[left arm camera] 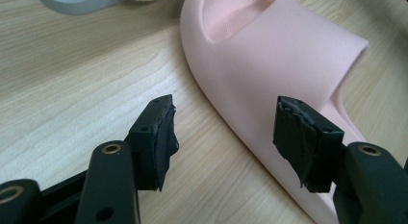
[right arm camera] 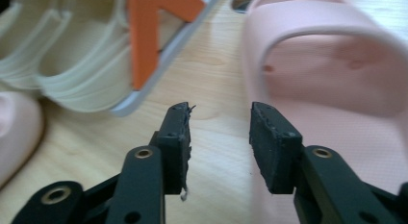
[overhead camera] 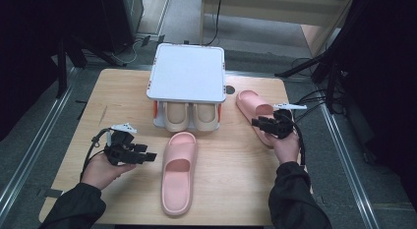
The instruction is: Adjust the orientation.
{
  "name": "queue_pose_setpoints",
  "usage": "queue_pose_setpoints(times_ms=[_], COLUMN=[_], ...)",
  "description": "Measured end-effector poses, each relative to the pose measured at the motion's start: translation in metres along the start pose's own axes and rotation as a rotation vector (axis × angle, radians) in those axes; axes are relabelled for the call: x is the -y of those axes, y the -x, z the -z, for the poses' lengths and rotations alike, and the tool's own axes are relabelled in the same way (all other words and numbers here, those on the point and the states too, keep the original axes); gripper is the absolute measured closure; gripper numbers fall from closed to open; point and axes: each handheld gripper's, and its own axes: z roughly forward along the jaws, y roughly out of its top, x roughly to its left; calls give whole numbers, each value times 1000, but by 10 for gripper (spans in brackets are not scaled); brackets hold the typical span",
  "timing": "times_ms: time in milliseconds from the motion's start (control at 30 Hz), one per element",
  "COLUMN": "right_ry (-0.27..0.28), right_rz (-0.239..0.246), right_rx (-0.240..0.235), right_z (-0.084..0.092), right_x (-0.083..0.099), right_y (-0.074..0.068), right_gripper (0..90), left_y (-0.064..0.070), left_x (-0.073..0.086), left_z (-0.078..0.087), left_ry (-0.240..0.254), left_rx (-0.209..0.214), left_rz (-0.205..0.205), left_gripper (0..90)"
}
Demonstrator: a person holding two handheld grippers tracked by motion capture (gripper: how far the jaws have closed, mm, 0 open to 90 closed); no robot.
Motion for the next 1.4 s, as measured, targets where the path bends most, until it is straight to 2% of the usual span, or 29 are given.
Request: queue_pose_setpoints(times_ms=[133, 233, 300, 367, 433, 533, 567, 633, 667, 700, 800, 900, 1000, 1033, 1100, 1167, 1233, 1400], right_ry=[-5, -13, -12, -14, -34, -51, -73, -73, -73, -74, -77, -70, -55, -28, -20, -26, -27, -6], right_rz=[-27, -44, -50, -50, -22, -22, -11, -1, -1, -21, -29, -8, -2, -2, -23, -49, -54, -39], right_rx=[23, 20, 2, -4, 3, 7, 18, 37, 37, 40, 44, 57, 71, 75, 78, 65, 57, 31], right_z=[-7, -14, -18, -22, -30, -36, -43, -45, -45, -47, -46, -42, -38, -32, -28, -23, -19, -5], right_x=[-2, -4, -6, -7, -11, -13, -13, -14, -14, -16, -19, -25, -28, -30, -32, -34, -34, -35], right_y=[14, 19, 20, 20, 20, 21, 21, 20, 20, 21, 22, 22, 21, 20, 20, 20, 17, 6], right_gripper=[586, 586, 585, 583, 582, 590, 617, 659, 659, 697, 767, 817, 835, 853, 853, 853, 855, 856], left_y=[0, -1, -2, -2, -3, -2, 0, 0, 0, 0, 0, 0, 1, 1, 1, 1, 1, -1], left_x=[6, 11, 14, 16, 19, 22, 23, 25, 25, 26, 28, 29, 28, 27, 26, 25, 24, 20], left_z=[4, 8, 10, 11, 14, 16, 20, 21, 21, 22, 24, 25, 25, 25, 24, 23, 22, 19], left_ry=[1, 2, 5, 6, 9, 25, 40, 46, 46, 41, 45, 52, 60, 60, 57, 53, 53, 39], left_rx=[-10, -19, -25, -27, -30, -26, -20, -21, -21, -26, -30, -25, -28, -23, -23, -21, -20, -14], left_rz=[14, 24, 38, 42, 46, 41, 38, 38, 38, 37, 47, 42, 36, 38, 42, 37, 38, 36], left_gripper=[399, 399, 398, 398, 398, 398, 398, 398, 398, 398, 398, 398, 398, 394, 388, 387, 388, 388])
